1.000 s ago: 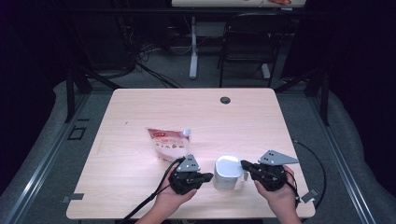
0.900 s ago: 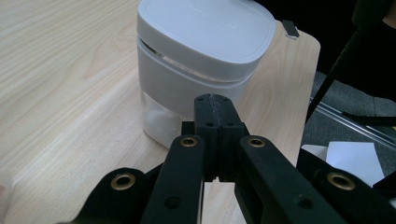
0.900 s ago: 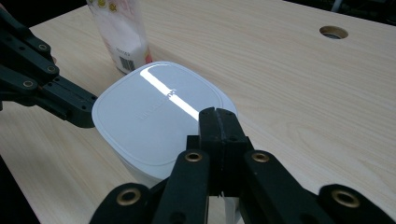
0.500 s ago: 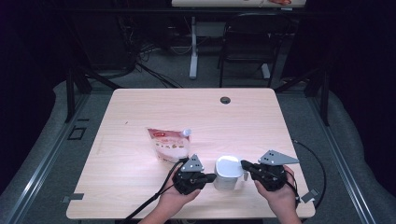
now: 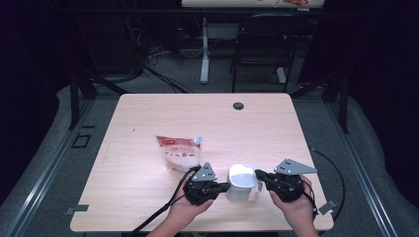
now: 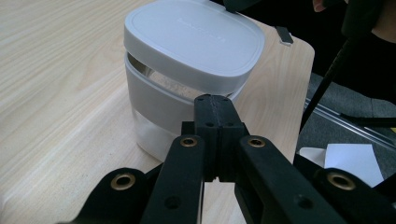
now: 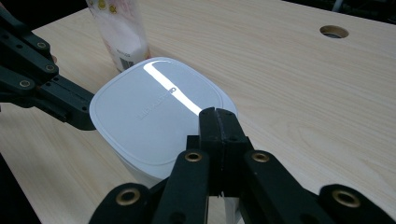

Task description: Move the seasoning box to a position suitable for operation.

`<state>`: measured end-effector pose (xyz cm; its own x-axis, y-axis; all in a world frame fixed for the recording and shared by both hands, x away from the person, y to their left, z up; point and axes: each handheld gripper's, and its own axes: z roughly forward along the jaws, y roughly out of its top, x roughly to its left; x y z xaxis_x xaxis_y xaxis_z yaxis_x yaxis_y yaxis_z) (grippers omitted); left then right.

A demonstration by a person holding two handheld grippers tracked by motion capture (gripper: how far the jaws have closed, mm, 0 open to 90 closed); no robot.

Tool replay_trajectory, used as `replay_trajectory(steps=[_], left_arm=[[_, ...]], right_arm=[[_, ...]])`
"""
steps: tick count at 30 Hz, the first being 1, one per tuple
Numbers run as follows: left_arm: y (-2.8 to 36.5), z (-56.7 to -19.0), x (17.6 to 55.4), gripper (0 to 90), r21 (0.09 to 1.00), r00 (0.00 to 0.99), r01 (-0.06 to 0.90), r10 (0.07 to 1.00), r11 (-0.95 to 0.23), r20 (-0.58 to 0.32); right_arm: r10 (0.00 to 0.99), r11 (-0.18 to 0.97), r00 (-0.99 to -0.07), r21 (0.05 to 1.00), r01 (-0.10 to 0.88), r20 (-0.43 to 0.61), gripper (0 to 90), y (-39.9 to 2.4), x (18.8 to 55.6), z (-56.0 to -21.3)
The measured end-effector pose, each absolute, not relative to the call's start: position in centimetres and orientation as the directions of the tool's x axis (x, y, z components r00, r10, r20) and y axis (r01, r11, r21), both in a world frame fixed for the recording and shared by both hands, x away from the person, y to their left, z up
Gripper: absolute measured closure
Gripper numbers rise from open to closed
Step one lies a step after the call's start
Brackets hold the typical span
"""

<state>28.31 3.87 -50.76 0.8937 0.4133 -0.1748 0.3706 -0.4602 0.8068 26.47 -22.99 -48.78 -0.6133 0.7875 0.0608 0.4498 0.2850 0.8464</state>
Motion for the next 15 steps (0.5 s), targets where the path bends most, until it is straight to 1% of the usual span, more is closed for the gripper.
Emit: replay_trajectory(steps=[7, 11, 15], left_arm=[[3.9, -50.4, 28.3, 90.0, 0.815, 0.892, 0.369, 0.416, -0.447, -0.175], [3.9, -50.2, 28.3, 90.0, 0.818, 0.891, 0.369, 0.419, -0.441, -0.176], [3.8, -49.9, 28.2, 90.0, 0.818, 0.892, 0.362, 0.42, -0.447, -0.165]], right_arm=[[0.785, 0.264, -0.615, 0.854, 0.448, 0.08, 88.8, -23.3, 26.2, -49.0], [0.789, 0.276, -0.612, 0.859, 0.432, 0.055, 84.8, -23.3, 25.6, -49.1], [0.792, 0.269, -0.61, 0.87, 0.412, 0.044, 76.7, -23.1, 25.0, -49.2]])
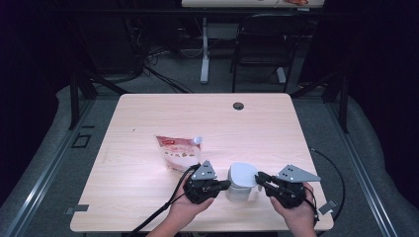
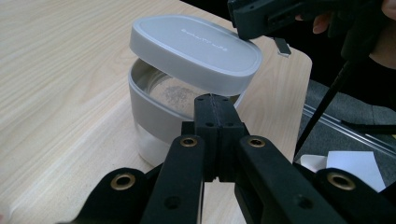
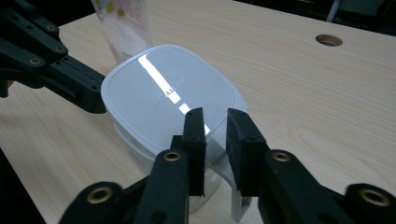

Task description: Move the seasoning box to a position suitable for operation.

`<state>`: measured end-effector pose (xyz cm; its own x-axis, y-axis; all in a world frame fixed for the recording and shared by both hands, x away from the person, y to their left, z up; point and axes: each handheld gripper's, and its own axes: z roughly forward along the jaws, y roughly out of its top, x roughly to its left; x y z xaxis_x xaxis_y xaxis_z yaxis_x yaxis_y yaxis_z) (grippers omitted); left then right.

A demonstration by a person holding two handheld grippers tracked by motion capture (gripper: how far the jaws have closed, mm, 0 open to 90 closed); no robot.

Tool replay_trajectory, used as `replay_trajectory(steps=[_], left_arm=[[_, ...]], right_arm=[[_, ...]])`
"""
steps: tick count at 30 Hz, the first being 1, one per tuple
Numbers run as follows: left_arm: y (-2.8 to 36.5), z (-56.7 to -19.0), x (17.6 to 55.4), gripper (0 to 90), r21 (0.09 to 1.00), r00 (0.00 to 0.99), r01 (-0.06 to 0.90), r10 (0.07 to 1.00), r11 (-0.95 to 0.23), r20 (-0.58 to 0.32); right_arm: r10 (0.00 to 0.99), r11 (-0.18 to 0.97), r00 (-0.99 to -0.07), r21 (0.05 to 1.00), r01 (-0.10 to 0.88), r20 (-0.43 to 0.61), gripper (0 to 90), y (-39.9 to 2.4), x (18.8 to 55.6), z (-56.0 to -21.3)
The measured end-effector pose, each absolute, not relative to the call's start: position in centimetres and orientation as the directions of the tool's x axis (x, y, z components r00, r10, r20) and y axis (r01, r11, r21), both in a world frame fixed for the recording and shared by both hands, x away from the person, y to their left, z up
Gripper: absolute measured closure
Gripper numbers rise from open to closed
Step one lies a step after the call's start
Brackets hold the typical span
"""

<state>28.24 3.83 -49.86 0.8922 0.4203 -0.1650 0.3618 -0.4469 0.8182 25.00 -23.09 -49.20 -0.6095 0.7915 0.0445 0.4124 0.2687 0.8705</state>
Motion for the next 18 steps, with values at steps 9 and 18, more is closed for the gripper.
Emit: replay_trajectory(steps=[9, 18], left_arm=[[3.6, -49.4, 28.3, 90.0, 0.823, 0.896, 0.352, 0.414, -0.447, -0.159], [3.5, -49.2, 28.4, 90.0, 0.826, 0.898, 0.346, 0.411, -0.444, -0.155]], right_arm=[[0.786, 0.257, -0.617, 0.89, 0.376, 0.033, 58.8, -22.9, 23.8, -49.4], [0.777, 0.303, -0.629, 0.87, 0.389, 0.01, 53.3, -22.9, 23.0, -49.7]])
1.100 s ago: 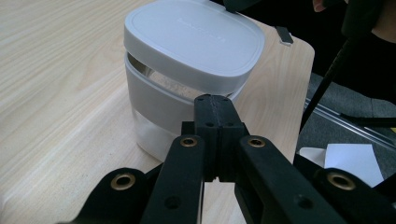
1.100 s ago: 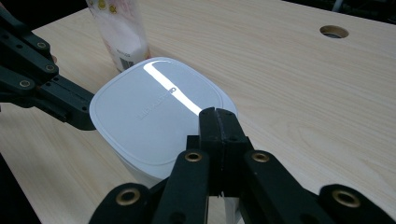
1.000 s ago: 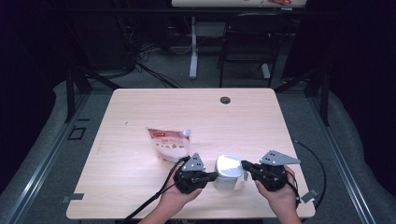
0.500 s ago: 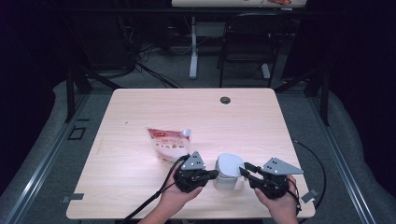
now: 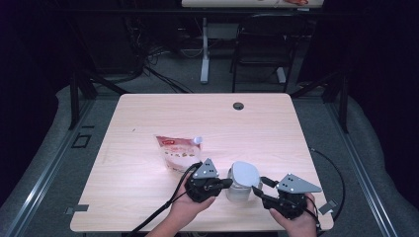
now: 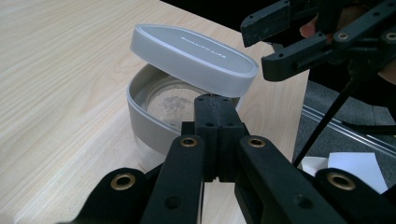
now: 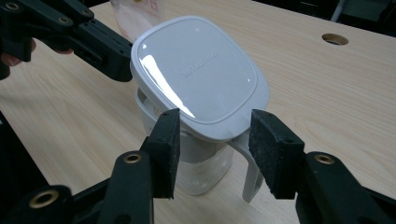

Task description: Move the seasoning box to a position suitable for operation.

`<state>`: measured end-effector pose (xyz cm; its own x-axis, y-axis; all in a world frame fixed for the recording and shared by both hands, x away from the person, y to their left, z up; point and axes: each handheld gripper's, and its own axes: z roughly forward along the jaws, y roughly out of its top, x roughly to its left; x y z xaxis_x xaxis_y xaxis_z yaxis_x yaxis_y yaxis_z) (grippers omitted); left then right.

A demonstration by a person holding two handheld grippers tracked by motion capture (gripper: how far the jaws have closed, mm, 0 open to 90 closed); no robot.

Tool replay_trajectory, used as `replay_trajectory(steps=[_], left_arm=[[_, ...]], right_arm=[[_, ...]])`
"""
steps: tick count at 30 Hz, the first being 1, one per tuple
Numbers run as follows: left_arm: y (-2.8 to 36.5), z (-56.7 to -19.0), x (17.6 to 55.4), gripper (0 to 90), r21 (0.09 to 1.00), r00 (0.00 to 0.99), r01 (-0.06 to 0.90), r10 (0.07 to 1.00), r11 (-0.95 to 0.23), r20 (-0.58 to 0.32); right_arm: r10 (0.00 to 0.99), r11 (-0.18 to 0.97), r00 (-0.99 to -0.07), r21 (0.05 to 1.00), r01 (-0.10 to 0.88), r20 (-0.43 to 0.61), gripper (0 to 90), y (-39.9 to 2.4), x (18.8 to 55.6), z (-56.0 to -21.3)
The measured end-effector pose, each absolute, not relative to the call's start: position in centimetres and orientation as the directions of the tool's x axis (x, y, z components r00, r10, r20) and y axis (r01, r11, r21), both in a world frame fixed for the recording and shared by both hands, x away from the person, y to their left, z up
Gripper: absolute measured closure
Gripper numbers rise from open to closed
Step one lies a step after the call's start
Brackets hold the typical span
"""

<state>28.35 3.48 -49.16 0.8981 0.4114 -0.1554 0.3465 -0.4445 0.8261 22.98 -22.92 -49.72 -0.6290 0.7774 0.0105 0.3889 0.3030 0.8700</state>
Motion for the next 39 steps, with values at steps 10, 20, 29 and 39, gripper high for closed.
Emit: replay_trajectory(steps=[10, 20, 29, 39], left_arm=[[3.5, -49.1, 28.3, 90.0, 0.829, 0.899, 0.343, 0.409, -0.441, -0.155], [3.2, -48.9, 28.2, 90.0, 0.832, 0.903, 0.335, 0.403, -0.443, -0.149], [3.2, -48.8, 28.1, 90.0, 0.83, 0.904, 0.332, 0.402, -0.448, -0.145], [3.8, -49.0, 28.1, 90.0, 0.827, 0.901, 0.333, 0.412, -0.454, -0.137]], right_arm=[[0.772, 0.355, -0.635, 0.848, 0.393, -0.029, 50.2, -22.5, 22.9, -50.0], [0.783, 0.371, -0.618, 0.847, 0.379, -0.066, 49.5, -21.9, 22.9, -50.2], [0.786, 0.373, -0.613, 0.853, 0.366, -0.081, 51.0, -21.8, 22.7, -50.2], [0.801, 0.329, -0.595, 0.876, 0.352, -0.062, 57.0, -22.5, 22.5, -49.8]])
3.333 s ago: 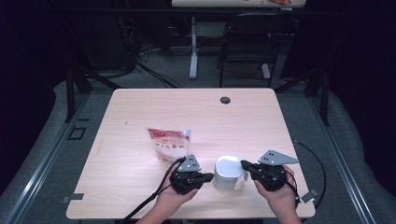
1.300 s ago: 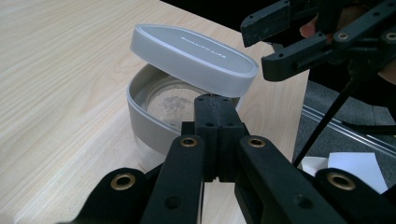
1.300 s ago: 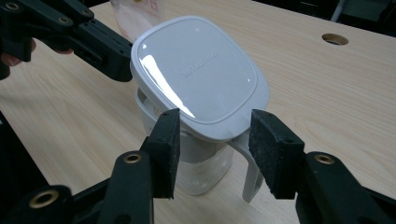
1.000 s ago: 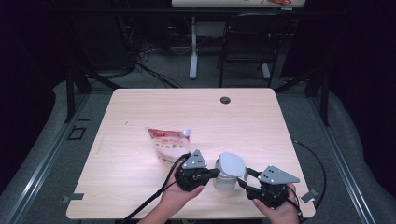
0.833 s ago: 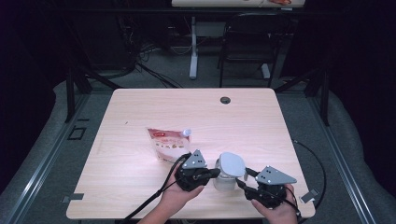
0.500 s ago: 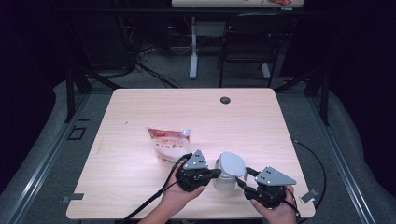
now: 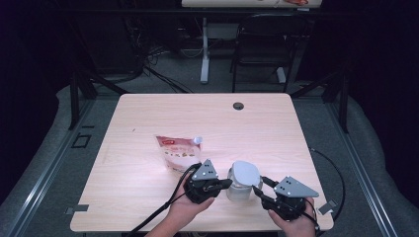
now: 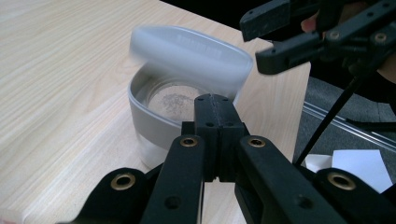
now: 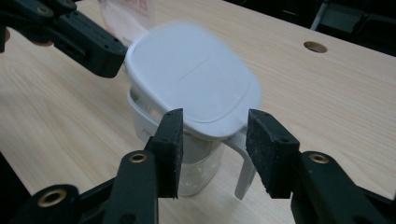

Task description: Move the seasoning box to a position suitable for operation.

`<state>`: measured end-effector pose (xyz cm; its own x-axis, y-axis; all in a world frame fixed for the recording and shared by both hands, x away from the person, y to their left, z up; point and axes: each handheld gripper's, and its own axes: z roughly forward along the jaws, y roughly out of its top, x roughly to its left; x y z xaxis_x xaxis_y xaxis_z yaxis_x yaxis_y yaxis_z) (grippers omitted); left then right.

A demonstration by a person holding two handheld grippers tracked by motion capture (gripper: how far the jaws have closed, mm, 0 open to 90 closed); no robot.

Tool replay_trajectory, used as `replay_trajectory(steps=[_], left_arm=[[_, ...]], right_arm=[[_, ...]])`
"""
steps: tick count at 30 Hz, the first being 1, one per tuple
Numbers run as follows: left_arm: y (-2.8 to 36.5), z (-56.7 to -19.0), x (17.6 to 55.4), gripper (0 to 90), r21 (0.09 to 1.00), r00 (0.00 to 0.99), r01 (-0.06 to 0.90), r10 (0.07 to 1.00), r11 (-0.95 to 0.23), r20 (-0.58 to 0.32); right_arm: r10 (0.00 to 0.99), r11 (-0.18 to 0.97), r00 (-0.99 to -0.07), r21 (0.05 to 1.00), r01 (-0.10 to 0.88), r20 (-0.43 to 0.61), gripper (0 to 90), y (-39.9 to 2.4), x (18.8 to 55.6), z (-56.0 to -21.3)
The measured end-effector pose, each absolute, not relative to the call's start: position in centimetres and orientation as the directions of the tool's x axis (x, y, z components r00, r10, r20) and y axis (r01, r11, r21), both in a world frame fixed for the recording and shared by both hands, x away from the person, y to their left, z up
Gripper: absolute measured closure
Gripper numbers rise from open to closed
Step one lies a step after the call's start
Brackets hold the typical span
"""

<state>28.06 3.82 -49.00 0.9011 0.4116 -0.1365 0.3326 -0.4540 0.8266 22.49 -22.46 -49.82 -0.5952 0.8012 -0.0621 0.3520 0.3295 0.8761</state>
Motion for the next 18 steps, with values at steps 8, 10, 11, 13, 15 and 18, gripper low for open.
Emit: replay_trajectory(steps=[8, 10, 11, 13, 15, 18], left_arm=[[3.7, -49.2, 28.1, 90.0, 0.822, 0.899, 0.338, 0.415, -0.459, -0.137], [3.6, -49.4, 28.1, 90.0, 0.823, 0.9, 0.336, 0.414, -0.459, -0.137], [3.7, -49.5, 28.1, 90.0, 0.82, 0.898, 0.343, 0.415, -0.458, -0.144], [3.7, -49.6, 28.1, 90.0, 0.819, 0.899, 0.342, 0.414, -0.462, -0.142], [3.7, -49.7, 28.2, 90.0, 0.819, 0.897, 0.343, 0.418, -0.46, -0.141], [3.8, -49.8, 28.2, 90.0, 0.817, 0.895, 0.348, 0.423, -0.46, -0.142]], right_arm=[[0.792, 0.336, -0.608, 0.872, 0.355, -0.057, 58.1, -22.4, 22.5, -49.9], [0.791, 0.339, -0.608, 0.873, 0.351, -0.062, 57.9, -22.3, 22.5, -49.9], [0.797, 0.335, -0.6, 0.875, 0.35, -0.065, 58.8, -22.2, 22.6, -50.0], [0.8, 0.32, -0.597, 0.881, 0.349, -0.054, 67.3, -22.3, 22.8, -49.8], [0.805, 0.31, -0.592, 0.883, 0.352, -0.046, 76.0, -22.4, 23.0, -49.6], [0.81, 0.306, -0.584, 0.884, 0.355, -0.046, 86.1, -22.5, 23.6, -49.2]])
